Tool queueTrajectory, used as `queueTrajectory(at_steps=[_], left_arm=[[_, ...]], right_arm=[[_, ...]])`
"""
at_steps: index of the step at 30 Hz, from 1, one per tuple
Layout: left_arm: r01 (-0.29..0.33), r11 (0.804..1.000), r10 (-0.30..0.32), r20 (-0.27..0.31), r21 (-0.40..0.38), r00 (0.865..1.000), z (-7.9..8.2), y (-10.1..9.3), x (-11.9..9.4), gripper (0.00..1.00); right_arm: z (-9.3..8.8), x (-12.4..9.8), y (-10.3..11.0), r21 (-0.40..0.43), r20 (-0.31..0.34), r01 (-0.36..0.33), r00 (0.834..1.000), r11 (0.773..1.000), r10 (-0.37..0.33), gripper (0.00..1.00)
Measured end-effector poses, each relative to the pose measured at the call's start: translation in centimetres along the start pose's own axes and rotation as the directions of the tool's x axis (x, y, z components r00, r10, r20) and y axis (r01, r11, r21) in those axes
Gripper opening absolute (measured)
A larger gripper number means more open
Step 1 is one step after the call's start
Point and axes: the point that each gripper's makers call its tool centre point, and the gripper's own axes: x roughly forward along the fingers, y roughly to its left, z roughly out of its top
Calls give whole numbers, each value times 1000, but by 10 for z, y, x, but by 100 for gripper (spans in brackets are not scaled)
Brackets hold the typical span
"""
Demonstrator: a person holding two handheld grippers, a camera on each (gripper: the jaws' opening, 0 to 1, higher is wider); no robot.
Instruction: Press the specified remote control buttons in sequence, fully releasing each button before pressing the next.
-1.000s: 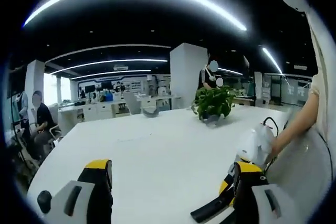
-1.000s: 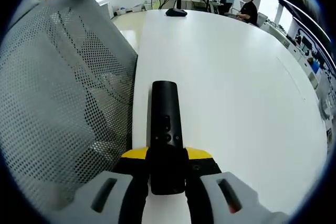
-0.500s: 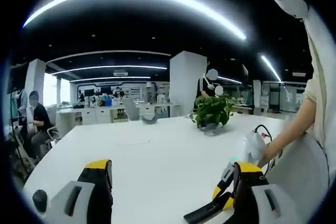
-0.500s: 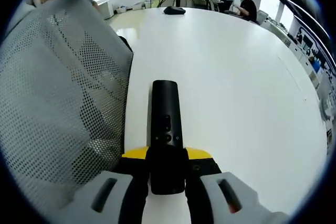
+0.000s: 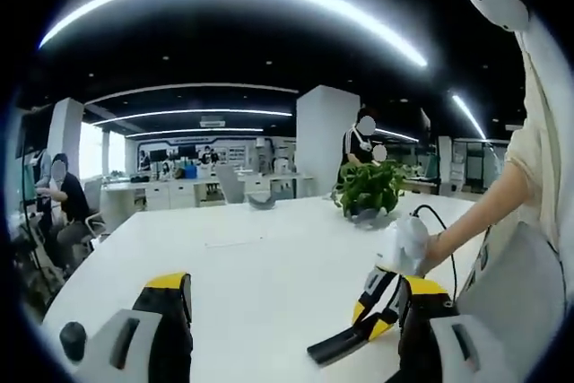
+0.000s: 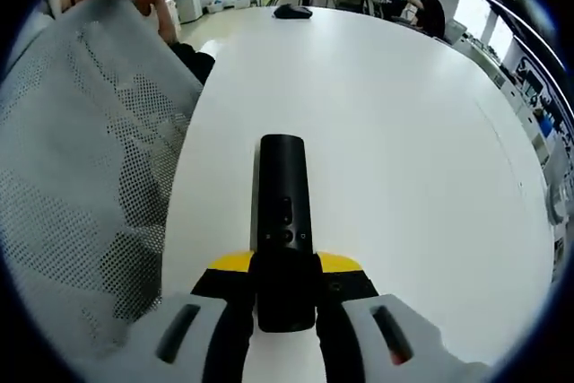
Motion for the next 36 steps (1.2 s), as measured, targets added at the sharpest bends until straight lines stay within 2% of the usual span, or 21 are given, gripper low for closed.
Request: queueTrajectory(at_steps=[10, 13, 20, 24, 28, 36], left_arm=[[5, 1000, -4, -29, 20, 1000, -5, 0, 0, 100], [-18, 1000, 19, -19, 20, 1000, -3, 5, -1, 100], [-22, 1000, 23, -50, 22, 998, -9, 5, -2, 100], [-37, 999, 38, -45, 20, 998, -8, 8, -3, 100], [-36, 999, 37, -60, 23, 998, -17, 10, -1, 100], [-44, 999, 46, -63, 22, 997, -13, 10, -1, 100]], right_arm=[[-5, -2, -42, -25, -24, 26, 999, 999, -27, 24], [-9, -5, -54, -13, -26, 31, 999, 999, -31, 24], [-17, -10, -83, 5, -19, 31, 999, 1000, -31, 24], [-18, -10, -91, 16, -8, 24, 1000, 1000, -24, 24], [-18, -9, -93, 5, -4, 15, 1000, 1000, -15, 24], [-19, -9, -94, 27, 16, 16, 1000, 1000, -16, 25]])
